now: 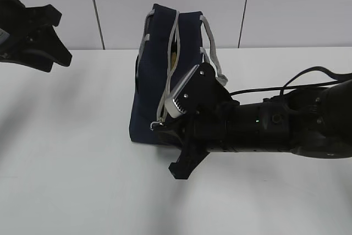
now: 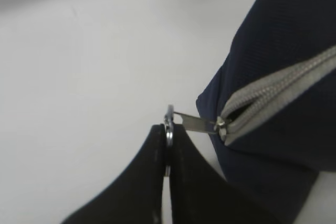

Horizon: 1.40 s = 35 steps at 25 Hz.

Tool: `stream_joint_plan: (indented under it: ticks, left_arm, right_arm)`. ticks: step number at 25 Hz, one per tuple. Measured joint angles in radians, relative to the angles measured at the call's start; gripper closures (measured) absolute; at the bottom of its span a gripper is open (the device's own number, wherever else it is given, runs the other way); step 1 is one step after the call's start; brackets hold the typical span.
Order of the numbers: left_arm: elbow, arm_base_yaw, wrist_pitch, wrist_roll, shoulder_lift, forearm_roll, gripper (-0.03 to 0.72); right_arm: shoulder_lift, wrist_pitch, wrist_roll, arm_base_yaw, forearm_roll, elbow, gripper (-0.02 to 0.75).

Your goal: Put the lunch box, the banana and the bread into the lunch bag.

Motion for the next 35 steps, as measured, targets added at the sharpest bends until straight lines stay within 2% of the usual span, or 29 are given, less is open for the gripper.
stream_joint_plan:
  ticks: [5, 10, 14, 20, 24, 35]
  left_arm:
    - [0.000, 0.000, 0.000, 0.000, 0.000, -0.001, 0.363]
    - [0.000, 0.000, -0.003, 0.002, 0.000, -0.002, 0.363]
    - [0.000, 0.000, -0.018, 0.008, 0.000, -0.004, 0.368]
    - [0.000, 0.000, -0.022, 0.024, 0.000, -0.009, 0.370]
    - [0.000, 0.000, -0.023, 0.034, 0.000, -0.022, 0.370]
    - [0.000, 0.000, -0.025, 0.145, 0.000, -0.130, 0.377]
  right_arm:
    - [-0.023, 0.000, 0.000, -0.006, -0.007, -0.011, 0.754]
    - [-0.047, -0.039, 0.038, -0.067, -0.021, -0.035, 0.754]
    - [-0.049, -0.079, 0.145, -0.103, -0.125, -0.083, 0.754]
    - [-0.049, -0.089, 0.331, -0.104, -0.346, -0.187, 0.754]
    - [-0.049, -0.097, 0.428, -0.104, -0.449, -0.245, 0.754]
    - [-0.074, -0.006, 0.497, -0.104, -0.481, -0.303, 0.754]
